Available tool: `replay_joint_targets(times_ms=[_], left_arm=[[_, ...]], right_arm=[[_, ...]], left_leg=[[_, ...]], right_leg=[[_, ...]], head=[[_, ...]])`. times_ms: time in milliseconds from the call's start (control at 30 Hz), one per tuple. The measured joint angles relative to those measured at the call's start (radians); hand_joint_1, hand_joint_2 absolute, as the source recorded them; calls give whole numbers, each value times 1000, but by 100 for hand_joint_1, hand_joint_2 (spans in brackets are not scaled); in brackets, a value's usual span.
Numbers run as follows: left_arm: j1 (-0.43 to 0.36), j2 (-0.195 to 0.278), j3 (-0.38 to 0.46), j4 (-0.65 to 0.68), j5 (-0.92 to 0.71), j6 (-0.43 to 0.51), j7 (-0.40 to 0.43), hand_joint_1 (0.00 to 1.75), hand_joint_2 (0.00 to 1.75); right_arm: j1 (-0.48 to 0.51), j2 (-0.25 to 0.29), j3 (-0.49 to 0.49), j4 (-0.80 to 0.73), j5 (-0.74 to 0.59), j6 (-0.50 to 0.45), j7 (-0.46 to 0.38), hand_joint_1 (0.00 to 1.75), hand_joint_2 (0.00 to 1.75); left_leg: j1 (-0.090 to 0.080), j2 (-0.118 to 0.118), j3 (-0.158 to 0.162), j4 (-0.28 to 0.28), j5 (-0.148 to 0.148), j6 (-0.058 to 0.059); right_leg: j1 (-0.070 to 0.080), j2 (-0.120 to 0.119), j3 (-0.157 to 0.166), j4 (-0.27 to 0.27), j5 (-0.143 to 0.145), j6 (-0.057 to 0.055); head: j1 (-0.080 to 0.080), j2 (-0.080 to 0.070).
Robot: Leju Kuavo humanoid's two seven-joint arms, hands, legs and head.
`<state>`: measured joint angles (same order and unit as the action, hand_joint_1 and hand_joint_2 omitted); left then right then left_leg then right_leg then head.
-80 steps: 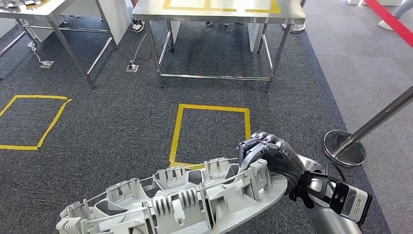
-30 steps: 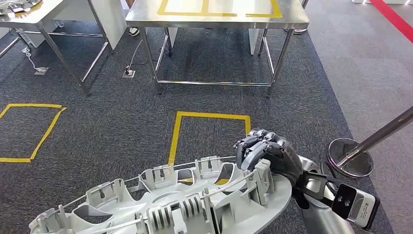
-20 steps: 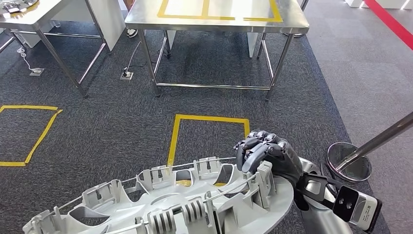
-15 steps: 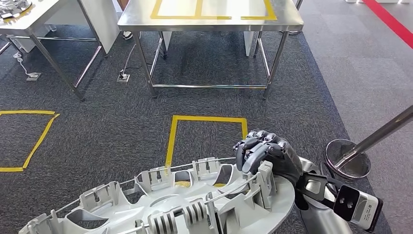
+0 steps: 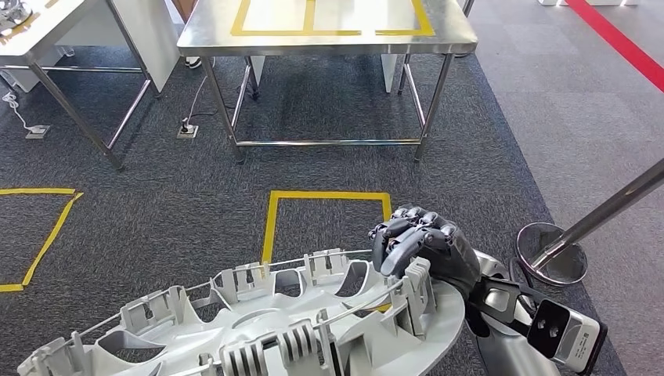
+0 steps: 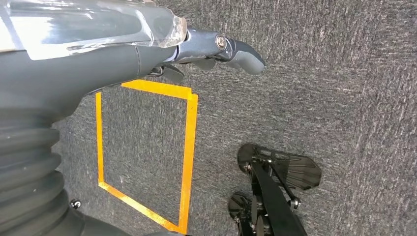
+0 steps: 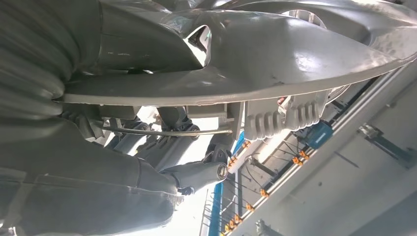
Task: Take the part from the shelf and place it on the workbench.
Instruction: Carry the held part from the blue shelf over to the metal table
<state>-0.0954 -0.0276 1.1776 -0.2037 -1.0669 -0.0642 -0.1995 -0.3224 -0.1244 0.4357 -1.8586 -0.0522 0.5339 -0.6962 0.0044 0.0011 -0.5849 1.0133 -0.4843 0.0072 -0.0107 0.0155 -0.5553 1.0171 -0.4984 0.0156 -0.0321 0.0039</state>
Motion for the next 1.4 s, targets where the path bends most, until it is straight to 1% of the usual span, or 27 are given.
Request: replay_joint_targets(times_ms=[67,100,167,200,233,267,333,400,467,567,600,667,700,733,767,800,867,900,933,1033,1100,1200,1233,1267,1300,1367,1400], left_arm=[[0,0,0,0,-1,0,0,0,175],[0,0,0,0,-1,-1,0,0,175],[0,0,0,0,-2,-1,0,0,175],[0,0,0,0,-2,-1,0,0,175],[1,0,0,0,-3,-1,0,0,175],[1,0,0,0,-3,-1,0,0,175],[1,-1,0,0,-3,-1,-1,0,175],[1,-1,0,0,-3,-1,-1,0,175],[0,0,0,0,-4,-1,-1,0,175],[-3,-1,-1,0,-5,-2,-1,0,175],[-4,0,-2,0,-6,-2,-1,0,175],[-4,0,-4,0,-7,-2,-2,0,175],[-3,1,-5,0,-8,-1,-2,0,175],[-1,1,-5,0,-8,-1,-2,0,175],[0,1,-6,0,-9,-2,-2,0,175],[0,1,-6,0,-10,-2,-2,0,175],[0,3,-7,0,-10,-2,-2,0,175],[0,4,-8,0,-10,-2,-2,0,175],[0,4,-9,0,-10,-2,-2,0,175],[1,7,-10,0,-10,-2,-2,0,175],[1,7,-12,0,-10,-2,-2,0,175],[1,7,-13,0,-11,-2,-2,0,175],[2,7,-13,0,-11,-2,-2,0,175],[2,7,-13,0,-12,-2,-3,0,175],[3,7,-14,0,-12,-2,-3,0,175],[4,6,-14,0,-12,-2,-4,0,175],[3,5,-14,0,-12,-2,-4,0,175]], right_arm=[[-1,0,-1,-1,0,0,0,175,175],[-1,0,-2,-2,0,0,0,175,175],[0,0,-2,-3,1,0,0,175,175],[1,0,-3,-3,1,0,0,175,175],[3,-1,-3,-3,1,0,0,175,175],[5,-1,-3,-3,2,0,0,175,175],[6,-1,-4,-4,2,0,0,175,175],[6,-1,-5,-6,2,0,0,175,175],[6,-1,-7,-8,2,0,0,175,175],[5,-1,-9,-13,3,0,0,175,175],[5,-1,-9,-15,3,0,0,175,175],[5,0,-9,-17,2,0,0,175,175],[7,0,-9,-17,2,0,0,175,175],[8,0,-9,-17,2,-1,0,175,175],[9,0,-10,-17,2,-1,0,175,175],[10,0,-10,-17,2,-1,0,175,175],[10,0,-11,-19,1,-1,0,175,175],[10,0,-12,-20,1,-1,0,175,175],[10,0,-13,-22,1,-1,0,175,175],[12,-1,-19,-27,1,-1,0,175,175],[13,-1,-24,-30,2,-1,0,175,175],[18,-1,-28,-33,4,0,0,175,175],[21,-2,-28,-33,4,0,0,175,175],[24,-2,-28,-33,5,0,0,175,175],[26,-3,-29,-33,6,0,0,175,175],[28,-4,-30,-33,6,0,0,175,175],[29,-5,-31,-33,6,0,0,175,175]], left_leg=[[4,1,6,-4,0,14],[6,2,9,-6,-1,20],[5,3,14,-5,-8,27],[5,3,17,-5,-12,29],[4,3,22,-5,-16,29],[4,3,29,-5,-22,27],[4,2,47,-5,-35,22],[1,2,58,-5,-50,12],[-1,4,61,-8,-59,1],[1,6,64,8,-77,-16],[2,5,46,47,-96,-21],[5,4,-31,182,-150,-28],[5,4,-77,249,-168,-30],[5,4,-110,287,-167,-31],[6,4,-124,285,-143,-30],[6,4,-116,241,-100,-29],[4,2,-62,97,-11,-22],[2,1,-39,44,10,-18],[-1,0,-24,15,15,-12],[-1,-2,-5,-1,4,9],[3,-2,14,-6,-1,22],[4,-2,30,-7,-17,30],[4,-2,36,-7,-23,30],[4,-2,45,-7,-31,29],[4,-3,56,-7,-39,27],[4,-3,81,-6,-58,20],[3,-4,90,-7,-67,15]], right_leg=[[-2,-3,-11,28,-16,10],[-2,-4,-33,73,-38,14],[-2,-5,-110,217,-96,19],[-2,-5,-148,279,-112,20],[-2,-5,-171,309,-110,20],[-2,-6,-173,297,-87,18],[-2,-10,-121,161,-3,10],[1,-16,-65,40,45,3],[7,-15,-51,15,42,-3],[2,-11,-40,8,36,-19],[-2,-11,-33,6,33,-25],[-3,-11,-23,5,24,-32],[-3,-10,-19,5,18,-33],[-2,-8,-13,5,13,-33],[-2,-7,-6,5,7,-32],[-3,-5,4,5,0,-30],[-1,-3,24,5,-15,-24],[0,-2,30,3,-23,-19],[1,-1,34,0,-29,-13],[1,0,45,9,-28,6],[1,-3,29,57,-46,15],[0,-5,-85,238,-117,25],[0,-5,-121,280,-131,27],[0,-5,-141,287,-127,26],[0,-6,-141,254,-101,24],[1,-11,-108,121,-5,17],[3,-14,-94,65,30,13]], head=[[1,0],[2,0],[3,0],[3,0],[3,0],[3,0],[3,0],[3,0],[2,0],[0,0],[-1,0],[-3,0],[-3,0],[-3,0],[-3,0],[-3,0],[-2,0],[-2,0],[-2,0],[-2,0],[2,0],[5,0],[5,0],[5,0],[5,0],[6,0],[5,0]])
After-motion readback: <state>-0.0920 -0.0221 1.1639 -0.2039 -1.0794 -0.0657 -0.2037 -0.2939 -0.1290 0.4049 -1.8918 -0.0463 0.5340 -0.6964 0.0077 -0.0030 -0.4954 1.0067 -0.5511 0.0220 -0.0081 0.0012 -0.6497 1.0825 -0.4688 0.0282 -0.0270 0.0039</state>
